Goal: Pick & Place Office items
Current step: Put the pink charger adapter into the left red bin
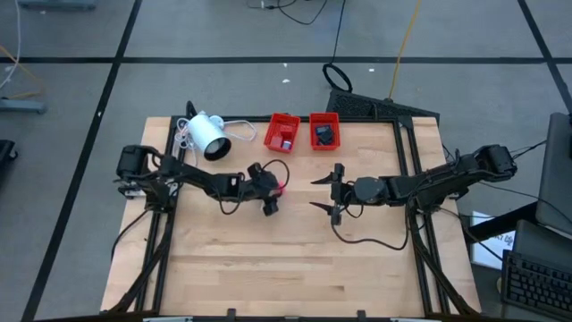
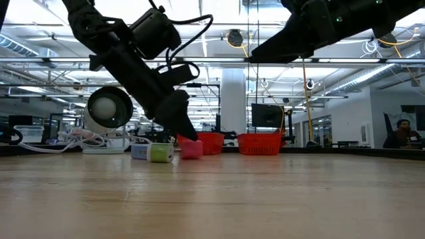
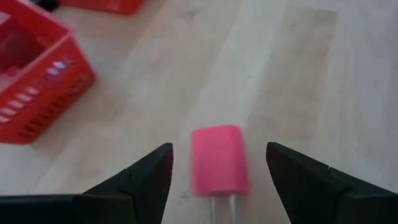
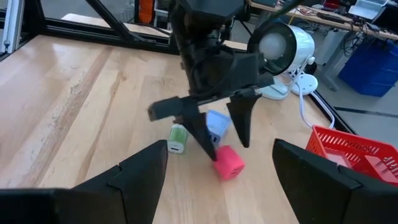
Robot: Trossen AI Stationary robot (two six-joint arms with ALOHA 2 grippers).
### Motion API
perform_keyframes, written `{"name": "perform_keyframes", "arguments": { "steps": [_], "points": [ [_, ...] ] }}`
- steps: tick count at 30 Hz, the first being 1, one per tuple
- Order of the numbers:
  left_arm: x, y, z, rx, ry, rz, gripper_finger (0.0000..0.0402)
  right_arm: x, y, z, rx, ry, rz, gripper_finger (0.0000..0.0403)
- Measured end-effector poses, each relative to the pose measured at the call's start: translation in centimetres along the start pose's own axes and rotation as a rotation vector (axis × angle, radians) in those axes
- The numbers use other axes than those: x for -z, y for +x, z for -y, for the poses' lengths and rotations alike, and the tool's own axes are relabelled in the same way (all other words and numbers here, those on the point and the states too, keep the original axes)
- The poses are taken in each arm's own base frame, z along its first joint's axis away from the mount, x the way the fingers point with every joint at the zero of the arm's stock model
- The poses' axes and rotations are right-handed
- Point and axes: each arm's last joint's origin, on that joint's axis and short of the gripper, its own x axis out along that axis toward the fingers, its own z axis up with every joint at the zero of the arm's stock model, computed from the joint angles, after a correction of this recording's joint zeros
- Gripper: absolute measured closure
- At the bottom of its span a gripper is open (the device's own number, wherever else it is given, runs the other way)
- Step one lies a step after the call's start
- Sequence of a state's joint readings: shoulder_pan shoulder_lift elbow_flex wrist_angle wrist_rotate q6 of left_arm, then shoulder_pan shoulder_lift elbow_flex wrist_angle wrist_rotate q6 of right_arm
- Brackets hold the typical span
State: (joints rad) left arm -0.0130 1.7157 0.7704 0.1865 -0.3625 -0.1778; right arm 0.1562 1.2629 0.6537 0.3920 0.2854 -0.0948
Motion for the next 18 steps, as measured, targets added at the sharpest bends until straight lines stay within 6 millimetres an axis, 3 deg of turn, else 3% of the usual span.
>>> {"name": "perform_keyframes", "arguments": {
  "steps": [9, 18],
  "points": [
    [0.0, 0.1, 0.0, 0.087, -0.058, -0.023, 0.0144, 0.0, 0.0, 0.0, 0.000, 0.004, 0.000, 0.0124],
    [-0.2, 0.4, -1.3, -0.048, -0.059, -0.003, 0.0144, 0.1, 0.0, 0.0, -0.001, 0.002, -0.007, 0.0124]
  ]
}}
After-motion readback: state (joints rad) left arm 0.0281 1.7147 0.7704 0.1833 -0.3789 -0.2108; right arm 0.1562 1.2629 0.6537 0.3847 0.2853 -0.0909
